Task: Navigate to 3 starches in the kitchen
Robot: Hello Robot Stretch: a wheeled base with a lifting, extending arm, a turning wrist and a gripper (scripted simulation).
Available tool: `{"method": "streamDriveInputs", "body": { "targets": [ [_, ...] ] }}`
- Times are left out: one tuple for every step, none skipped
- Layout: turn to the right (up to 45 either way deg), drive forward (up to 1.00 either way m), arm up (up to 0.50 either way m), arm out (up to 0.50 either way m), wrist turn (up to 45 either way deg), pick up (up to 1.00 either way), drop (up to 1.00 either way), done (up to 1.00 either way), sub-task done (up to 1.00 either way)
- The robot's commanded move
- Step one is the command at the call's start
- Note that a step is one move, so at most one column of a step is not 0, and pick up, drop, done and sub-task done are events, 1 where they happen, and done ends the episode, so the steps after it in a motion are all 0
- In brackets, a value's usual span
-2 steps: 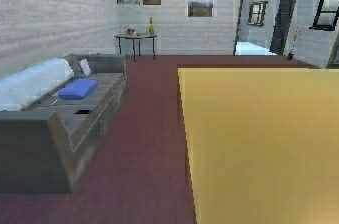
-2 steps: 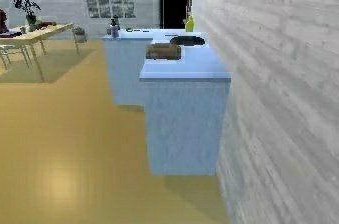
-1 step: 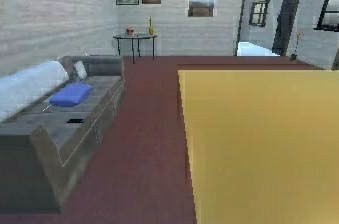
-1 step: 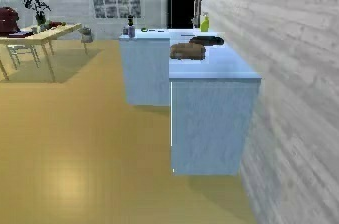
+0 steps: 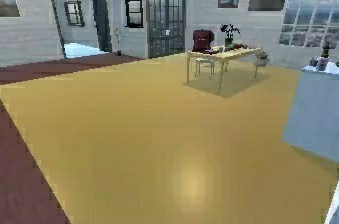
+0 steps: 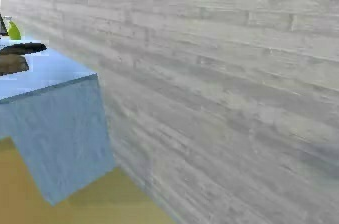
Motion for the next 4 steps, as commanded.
{"method": "streamDriveInputs", "body": {
  "targets": [
    [45.0,0.00,0.00,0.00,0.0,0.00,0.00,0.00,0.00],
    [6.0,0.00,0.00,0.00,0.0,0.00,0.00,0.00,0.00],
    [0.0,0.65,0.00,0.00,0.0,0.00,0.00,0.00,0.00],
    [0.0,0.00,0.00,0.00,0.0,0.00,0.00,0.00,1.00]
  ]
}}
